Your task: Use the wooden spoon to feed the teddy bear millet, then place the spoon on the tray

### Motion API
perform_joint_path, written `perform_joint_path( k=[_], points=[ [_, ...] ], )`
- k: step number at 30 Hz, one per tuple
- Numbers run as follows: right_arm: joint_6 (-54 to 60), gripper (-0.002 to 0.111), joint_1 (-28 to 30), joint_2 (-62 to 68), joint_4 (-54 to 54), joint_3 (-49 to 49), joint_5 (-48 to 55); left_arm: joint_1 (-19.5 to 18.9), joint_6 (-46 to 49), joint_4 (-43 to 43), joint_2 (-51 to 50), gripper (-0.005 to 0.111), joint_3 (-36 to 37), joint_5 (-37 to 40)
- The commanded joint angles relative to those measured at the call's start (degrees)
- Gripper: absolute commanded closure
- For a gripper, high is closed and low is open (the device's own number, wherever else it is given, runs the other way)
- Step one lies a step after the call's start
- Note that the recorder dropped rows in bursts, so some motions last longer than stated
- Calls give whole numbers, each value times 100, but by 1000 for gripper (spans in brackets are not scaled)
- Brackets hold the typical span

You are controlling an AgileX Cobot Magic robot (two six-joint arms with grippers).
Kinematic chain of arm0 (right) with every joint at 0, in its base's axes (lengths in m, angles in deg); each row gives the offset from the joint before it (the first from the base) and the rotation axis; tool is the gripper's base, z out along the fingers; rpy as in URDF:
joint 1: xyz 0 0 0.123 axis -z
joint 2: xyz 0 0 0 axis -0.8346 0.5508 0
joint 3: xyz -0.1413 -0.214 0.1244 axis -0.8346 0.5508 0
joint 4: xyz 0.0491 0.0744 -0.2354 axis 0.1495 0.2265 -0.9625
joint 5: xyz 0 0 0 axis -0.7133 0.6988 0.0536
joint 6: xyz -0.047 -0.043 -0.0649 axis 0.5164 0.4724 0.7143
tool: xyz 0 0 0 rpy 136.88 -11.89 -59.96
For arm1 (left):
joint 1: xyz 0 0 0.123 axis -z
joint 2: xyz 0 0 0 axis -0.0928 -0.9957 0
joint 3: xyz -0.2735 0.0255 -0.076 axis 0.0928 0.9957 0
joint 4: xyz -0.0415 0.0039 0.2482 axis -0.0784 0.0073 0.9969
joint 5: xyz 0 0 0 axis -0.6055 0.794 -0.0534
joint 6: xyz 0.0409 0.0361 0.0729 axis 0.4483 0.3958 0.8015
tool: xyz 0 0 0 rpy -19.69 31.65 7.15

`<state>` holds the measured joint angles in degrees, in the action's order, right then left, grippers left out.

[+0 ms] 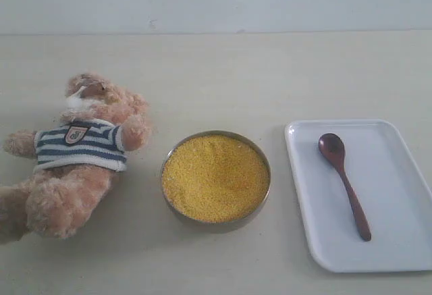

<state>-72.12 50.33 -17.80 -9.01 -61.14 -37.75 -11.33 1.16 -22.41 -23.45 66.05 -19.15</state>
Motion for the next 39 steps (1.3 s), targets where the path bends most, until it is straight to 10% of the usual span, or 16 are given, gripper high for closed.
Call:
perform_joint_path(
  k=[1,31,39],
  points=[
    [-24,108,37,-29,3,-3,-38,-24,-26,8,19,103,22,0],
    [413,108,37,-29,-623,-3,-207,-24,-26,8,19,103,22,0],
    [-98,108,37,-29,45,-3,-4198,-24,-26,8,19,103,22,0]
  ],
)
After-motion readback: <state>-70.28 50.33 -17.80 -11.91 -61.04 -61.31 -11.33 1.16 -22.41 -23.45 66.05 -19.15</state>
